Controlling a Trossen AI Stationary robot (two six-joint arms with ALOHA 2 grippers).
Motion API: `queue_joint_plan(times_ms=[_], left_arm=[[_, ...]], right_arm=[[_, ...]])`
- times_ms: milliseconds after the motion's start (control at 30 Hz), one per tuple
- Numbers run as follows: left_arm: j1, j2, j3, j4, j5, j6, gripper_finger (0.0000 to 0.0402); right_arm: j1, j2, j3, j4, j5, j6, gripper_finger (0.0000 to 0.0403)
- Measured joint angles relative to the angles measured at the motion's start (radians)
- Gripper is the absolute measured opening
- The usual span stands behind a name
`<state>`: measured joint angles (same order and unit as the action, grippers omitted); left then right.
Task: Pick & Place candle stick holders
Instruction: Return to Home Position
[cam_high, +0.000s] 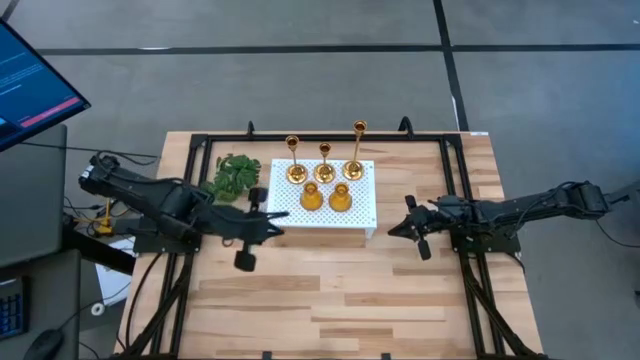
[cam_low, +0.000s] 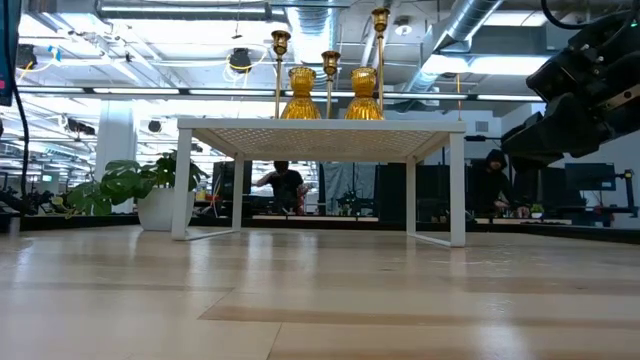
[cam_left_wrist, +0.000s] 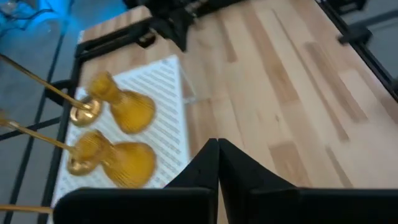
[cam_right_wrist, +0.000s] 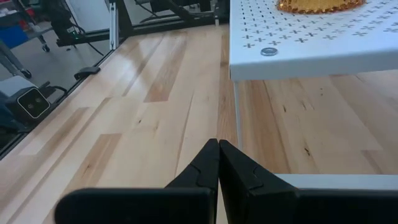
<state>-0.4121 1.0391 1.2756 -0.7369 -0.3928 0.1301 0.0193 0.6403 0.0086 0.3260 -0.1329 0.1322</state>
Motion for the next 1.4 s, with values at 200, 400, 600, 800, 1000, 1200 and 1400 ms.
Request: queue_joint_plan(times_ms=[200,400,600,800,1000,1200,1400], left_arm=[[-0.049,-0.114,-0.191,0.150,0.018,-0.013,0.0003],[0.021,-0.171,-0.259,0.353,0.144,0.142,0.0005],[0.173,-0.228,-0.231,0.373,0.231,0.168,0.0004],[0.338,-0.271,-0.231,0.363,0.400,0.112,0.0003],[0.362,-0.399,-0.231,0.278,0.462,0.088,0.0005],[0.362,-0.594,-0.288,0.211,0.395,0.038,0.0004],[0.362,-0.795,-0.409,0.212,0.394,0.018,0.0003]], right_arm=[[0.000,0.000,0.000,0.002,0.000,0.000,0.0000],[0.000,0.000,0.000,0.008,0.000,-0.007,0.0000],[0.000,0.000,0.000,0.009,0.000,0.006,0.0000],[0.000,0.000,0.000,0.008,-0.001,0.017,0.0000],[0.000,0.000,0.000,0.008,-0.001,0.045,0.0000],[0.001,0.000,0.000,0.005,-0.001,0.052,0.0000],[0.001,0.000,0.000,0.005,-0.001,0.052,0.0000]])
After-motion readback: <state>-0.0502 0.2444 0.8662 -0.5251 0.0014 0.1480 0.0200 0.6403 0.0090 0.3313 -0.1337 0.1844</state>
